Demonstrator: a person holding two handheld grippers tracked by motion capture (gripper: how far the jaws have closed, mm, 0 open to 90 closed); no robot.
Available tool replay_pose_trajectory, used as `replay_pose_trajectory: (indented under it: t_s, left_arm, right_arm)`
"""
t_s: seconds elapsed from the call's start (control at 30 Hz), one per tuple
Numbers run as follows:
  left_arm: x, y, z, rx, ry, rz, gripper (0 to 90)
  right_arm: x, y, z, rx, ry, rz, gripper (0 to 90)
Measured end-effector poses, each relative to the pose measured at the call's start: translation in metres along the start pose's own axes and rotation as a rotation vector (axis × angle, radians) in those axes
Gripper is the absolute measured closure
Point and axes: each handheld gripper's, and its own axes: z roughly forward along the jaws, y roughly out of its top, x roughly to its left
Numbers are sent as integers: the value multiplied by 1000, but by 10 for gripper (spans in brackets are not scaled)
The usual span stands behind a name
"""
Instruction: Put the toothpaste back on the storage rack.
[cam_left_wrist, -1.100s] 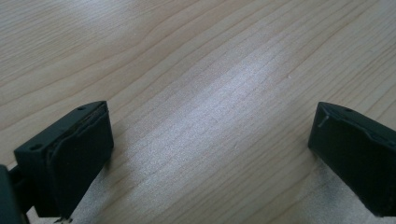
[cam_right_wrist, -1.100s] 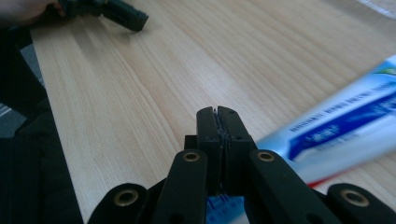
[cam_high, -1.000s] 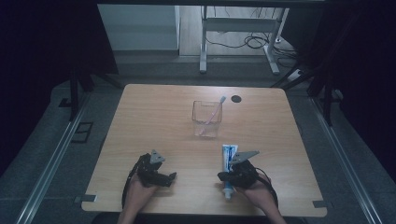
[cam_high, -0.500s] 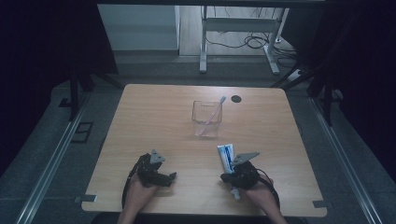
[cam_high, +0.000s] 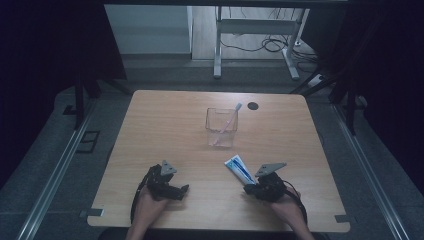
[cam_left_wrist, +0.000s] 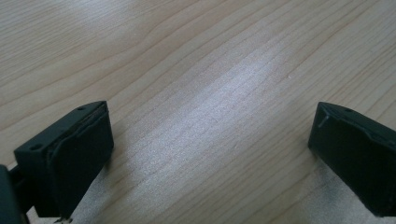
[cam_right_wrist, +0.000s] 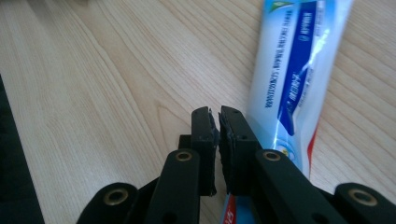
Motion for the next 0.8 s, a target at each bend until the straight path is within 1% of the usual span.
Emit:
replay_pose_trajectory:
  t_s: [0.2, 0.3, 0.5, 0.57, 0.67, 0.8]
  left_arm:
    - [0, 0, 0, 0, -1, -1, 2]
    - [0, 0, 0, 0, -1, 0, 2]
    - [0, 0, 0, 0, -1, 0, 2]
    - [0, 0, 0, 3, -1, 3, 2]
    - [0, 0, 0, 4, -1, 4, 2]
    - [0, 0, 0, 4, -1, 4, 2]
  right_arm:
    - [-4, -1, -6, 11, -13, 10, 806]
    - [-4, -1, -8, 21, -7, 18, 779]
    - [-3, 5, -16, 19, -3, 9, 712]
    - [-3, 8, -21, 19, -16, 9, 677]
    - [-5, 13, -29, 26, -48, 3, 617]
    - [-9, 18, -34, 47, -82, -3, 546]
